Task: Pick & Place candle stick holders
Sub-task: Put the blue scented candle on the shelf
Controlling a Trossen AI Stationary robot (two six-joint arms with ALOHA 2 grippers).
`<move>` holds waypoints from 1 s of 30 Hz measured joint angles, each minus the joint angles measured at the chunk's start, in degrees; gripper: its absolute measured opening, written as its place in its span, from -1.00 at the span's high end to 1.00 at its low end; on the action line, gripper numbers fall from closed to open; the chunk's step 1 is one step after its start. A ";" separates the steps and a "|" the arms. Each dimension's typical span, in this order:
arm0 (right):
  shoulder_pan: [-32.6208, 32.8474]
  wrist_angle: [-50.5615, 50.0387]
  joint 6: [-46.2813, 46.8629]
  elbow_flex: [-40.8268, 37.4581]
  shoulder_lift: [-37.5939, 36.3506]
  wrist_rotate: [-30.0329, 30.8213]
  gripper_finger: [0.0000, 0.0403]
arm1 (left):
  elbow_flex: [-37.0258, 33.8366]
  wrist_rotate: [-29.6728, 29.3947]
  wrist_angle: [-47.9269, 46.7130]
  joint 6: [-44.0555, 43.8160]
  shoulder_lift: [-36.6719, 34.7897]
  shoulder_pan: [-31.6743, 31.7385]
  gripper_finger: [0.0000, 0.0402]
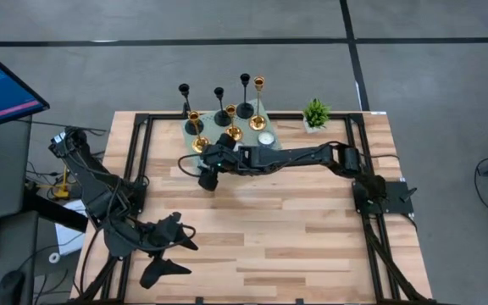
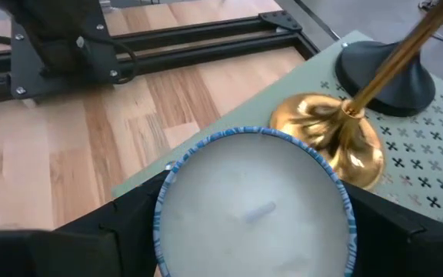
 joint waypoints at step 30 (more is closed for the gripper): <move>-1.84 -0.42 2.58 -0.02 -0.02 -2.98 -0.88 | 0.00 0.13 -0.77 0.00 -0.58 -0.37 -0.53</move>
